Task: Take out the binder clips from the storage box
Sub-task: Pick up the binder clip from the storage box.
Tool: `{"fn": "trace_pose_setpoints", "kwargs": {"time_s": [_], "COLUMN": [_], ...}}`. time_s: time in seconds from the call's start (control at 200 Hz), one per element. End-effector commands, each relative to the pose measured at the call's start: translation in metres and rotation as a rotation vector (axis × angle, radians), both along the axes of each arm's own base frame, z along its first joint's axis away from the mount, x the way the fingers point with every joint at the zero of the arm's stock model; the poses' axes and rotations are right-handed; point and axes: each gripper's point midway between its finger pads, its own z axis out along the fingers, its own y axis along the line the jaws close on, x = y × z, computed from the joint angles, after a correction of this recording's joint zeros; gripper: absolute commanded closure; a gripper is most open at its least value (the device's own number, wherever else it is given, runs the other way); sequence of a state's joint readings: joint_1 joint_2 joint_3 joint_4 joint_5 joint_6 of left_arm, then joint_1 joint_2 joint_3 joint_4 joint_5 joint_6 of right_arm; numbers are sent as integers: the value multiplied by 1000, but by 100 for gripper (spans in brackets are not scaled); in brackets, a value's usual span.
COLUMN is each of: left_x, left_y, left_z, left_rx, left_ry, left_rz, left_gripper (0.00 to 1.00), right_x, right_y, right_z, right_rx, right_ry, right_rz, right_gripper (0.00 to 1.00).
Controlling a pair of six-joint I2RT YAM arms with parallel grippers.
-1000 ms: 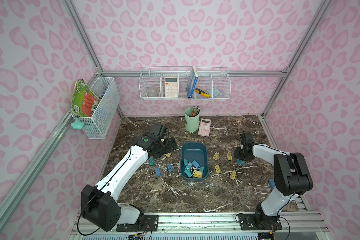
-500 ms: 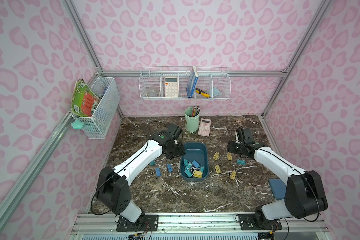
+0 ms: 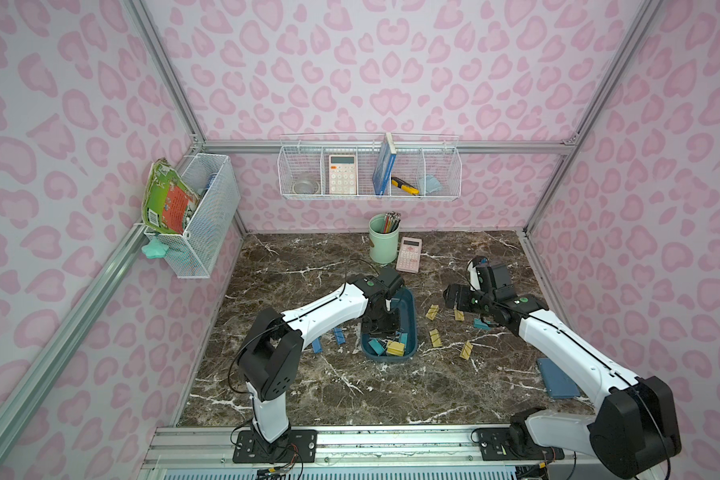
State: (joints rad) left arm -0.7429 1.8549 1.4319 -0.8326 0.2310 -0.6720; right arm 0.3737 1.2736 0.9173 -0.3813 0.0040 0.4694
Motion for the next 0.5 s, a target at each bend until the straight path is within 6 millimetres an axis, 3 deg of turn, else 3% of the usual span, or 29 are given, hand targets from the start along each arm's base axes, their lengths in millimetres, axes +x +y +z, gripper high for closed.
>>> {"fn": "trace_pose_setpoints", "kwargs": {"time_s": [0.0, 0.25, 0.295, 0.395, 0.495], "left_x": [-7, -9, -3, -2, -2], "left_y": [0, 10, 4, 4, 4], "left_z": [-8, -31, -25, -30, -30], "left_rx": [35, 139, 126, 136, 141], "left_ry": [12, 16, -3, 3, 0], "left_rz": [-64, -106, -109, -114, -113], "left_gripper": [73, 74, 75, 84, 100], "right_x": [-3, -7, -8, -9, -9], "right_y": [-2, -4, -4, -5, -6], "right_z": [-1, -3, -3, -3, -2], "right_rx": [-3, -2, -2, -6, -6], "right_ry": [1, 7, 5, 9, 8], "right_rz": [-1, -8, -8, -11, -14], "right_gripper": [1, 1, 1, 1, 1]}}
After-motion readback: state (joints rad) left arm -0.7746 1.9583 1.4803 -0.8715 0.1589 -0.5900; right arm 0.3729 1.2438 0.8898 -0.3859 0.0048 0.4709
